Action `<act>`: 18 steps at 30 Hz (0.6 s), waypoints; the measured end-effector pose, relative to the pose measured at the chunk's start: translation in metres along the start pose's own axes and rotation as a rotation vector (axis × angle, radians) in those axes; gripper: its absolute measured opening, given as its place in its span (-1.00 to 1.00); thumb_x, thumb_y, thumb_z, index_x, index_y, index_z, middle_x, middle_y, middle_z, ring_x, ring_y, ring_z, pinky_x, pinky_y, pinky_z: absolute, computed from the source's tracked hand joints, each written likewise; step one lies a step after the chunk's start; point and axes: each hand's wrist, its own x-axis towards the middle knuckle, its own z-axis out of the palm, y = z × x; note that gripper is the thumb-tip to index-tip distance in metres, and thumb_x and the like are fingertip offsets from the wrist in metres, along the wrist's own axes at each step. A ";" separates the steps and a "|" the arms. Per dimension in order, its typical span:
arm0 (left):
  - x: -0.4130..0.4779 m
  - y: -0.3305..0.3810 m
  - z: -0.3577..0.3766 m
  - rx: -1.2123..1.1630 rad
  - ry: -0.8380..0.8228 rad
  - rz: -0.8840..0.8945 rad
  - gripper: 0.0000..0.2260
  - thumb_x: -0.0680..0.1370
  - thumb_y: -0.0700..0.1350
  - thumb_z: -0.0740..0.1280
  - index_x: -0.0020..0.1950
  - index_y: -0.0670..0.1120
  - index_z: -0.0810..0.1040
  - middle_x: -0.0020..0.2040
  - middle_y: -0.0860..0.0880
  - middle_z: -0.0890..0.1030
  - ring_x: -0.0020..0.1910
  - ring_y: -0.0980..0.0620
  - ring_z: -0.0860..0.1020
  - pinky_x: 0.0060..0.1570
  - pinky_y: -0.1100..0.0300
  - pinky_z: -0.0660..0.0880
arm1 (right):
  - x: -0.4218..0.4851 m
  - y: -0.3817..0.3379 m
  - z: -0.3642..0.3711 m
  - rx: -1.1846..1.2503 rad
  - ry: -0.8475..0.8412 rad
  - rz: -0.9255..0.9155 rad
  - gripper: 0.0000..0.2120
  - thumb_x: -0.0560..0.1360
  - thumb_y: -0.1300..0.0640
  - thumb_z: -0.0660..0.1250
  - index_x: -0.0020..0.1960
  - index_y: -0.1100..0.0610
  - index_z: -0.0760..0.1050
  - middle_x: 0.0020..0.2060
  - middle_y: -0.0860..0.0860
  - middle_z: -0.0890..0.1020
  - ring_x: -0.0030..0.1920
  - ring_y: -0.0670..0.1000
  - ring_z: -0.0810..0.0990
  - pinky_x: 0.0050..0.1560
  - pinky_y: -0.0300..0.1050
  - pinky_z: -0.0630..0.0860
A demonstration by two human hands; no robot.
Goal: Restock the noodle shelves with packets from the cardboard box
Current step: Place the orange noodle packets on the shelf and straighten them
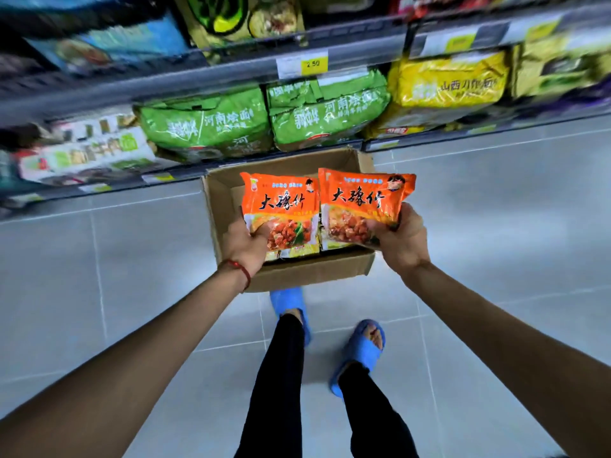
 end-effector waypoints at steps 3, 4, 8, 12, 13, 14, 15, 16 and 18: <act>-0.043 0.021 -0.017 -0.067 0.019 0.051 -0.74 0.56 -0.05 0.40 0.25 -0.01 0.56 0.12 0.00 0.67 0.11 -0.06 0.62 0.18 -0.07 0.54 | -0.035 -0.016 -0.030 0.045 0.003 -0.100 -0.72 0.51 0.27 0.43 0.18 0.14 0.48 -0.04 -0.06 0.66 -0.11 -0.13 0.63 -0.09 -0.18 0.62; -0.056 0.028 -0.022 -0.113 0.024 0.062 -0.76 0.56 -0.08 0.40 0.22 -0.01 0.56 0.11 0.01 0.68 0.11 -0.04 0.63 0.19 -0.09 0.54 | -0.047 -0.023 -0.041 0.082 -0.006 -0.120 -0.72 0.52 0.28 0.42 0.17 0.10 0.48 -0.05 -0.08 0.67 -0.10 -0.14 0.65 -0.05 -0.09 0.65; -0.113 0.075 -0.039 -0.226 0.048 0.143 -0.70 0.55 -0.08 0.42 0.27 -0.01 0.53 0.12 0.06 0.68 0.11 0.03 0.64 0.20 -0.08 0.55 | -0.090 -0.051 -0.097 0.219 0.001 -0.202 -0.69 0.51 0.28 0.40 0.19 0.03 0.47 0.03 -0.01 0.68 0.05 0.03 0.68 0.04 0.22 0.63; -0.171 0.138 -0.055 -0.257 0.087 0.259 -0.64 0.55 -0.04 0.41 0.33 -0.02 0.48 0.19 0.02 0.64 0.19 -0.02 0.59 0.23 -0.11 0.52 | -0.127 -0.088 -0.160 0.308 -0.023 -0.284 -0.64 0.55 0.35 0.35 0.31 0.19 0.40 0.13 0.08 0.64 0.13 0.06 0.65 0.02 0.19 0.65; -0.185 0.155 -0.058 -0.259 0.107 0.294 -0.62 0.55 -0.04 0.41 0.34 -0.04 0.47 0.21 0.00 0.63 0.21 -0.04 0.58 0.24 -0.13 0.50 | -0.135 -0.097 -0.177 0.310 -0.021 -0.310 -0.64 0.56 0.33 0.35 0.32 0.17 0.39 0.14 0.07 0.64 0.14 0.05 0.64 0.02 0.19 0.65; -0.199 0.171 -0.061 -0.264 0.120 0.334 -0.61 0.55 -0.03 0.41 0.35 -0.06 0.46 0.22 -0.01 0.62 0.22 -0.05 0.57 0.25 -0.14 0.49 | -0.144 -0.107 -0.193 0.305 -0.010 -0.342 -0.64 0.56 0.30 0.36 0.32 0.14 0.39 0.14 0.05 0.64 0.15 0.04 0.64 0.05 0.18 0.65; -0.213 0.188 -0.064 -0.281 0.124 0.377 -0.61 0.56 -0.04 0.40 0.36 -0.06 0.46 0.22 -0.01 0.63 0.22 -0.04 0.57 0.26 -0.14 0.49 | -0.151 -0.116 -0.210 0.296 0.010 -0.374 -0.64 0.56 0.27 0.38 0.31 0.10 0.40 0.14 0.01 0.64 0.16 0.02 0.63 0.09 0.18 0.63; -0.224 0.203 -0.067 -0.298 0.130 0.409 -0.62 0.56 -0.05 0.40 0.36 -0.06 0.46 0.21 0.00 0.63 0.22 -0.03 0.58 0.27 -0.13 0.48 | -0.160 -0.126 -0.226 0.277 0.037 -0.408 -0.65 0.55 0.23 0.39 0.29 0.07 0.41 0.13 -0.03 0.64 0.16 -0.01 0.62 0.14 0.16 0.61; -0.248 0.235 -0.074 -0.321 0.141 0.473 -0.63 0.57 -0.09 0.39 0.37 -0.08 0.46 0.23 -0.01 0.62 0.24 -0.02 0.56 0.30 -0.11 0.47 | -0.177 -0.146 -0.259 0.240 0.102 -0.487 -0.68 0.55 0.19 0.40 0.26 0.05 0.43 0.11 -0.08 0.64 0.15 -0.04 0.61 0.23 0.11 0.55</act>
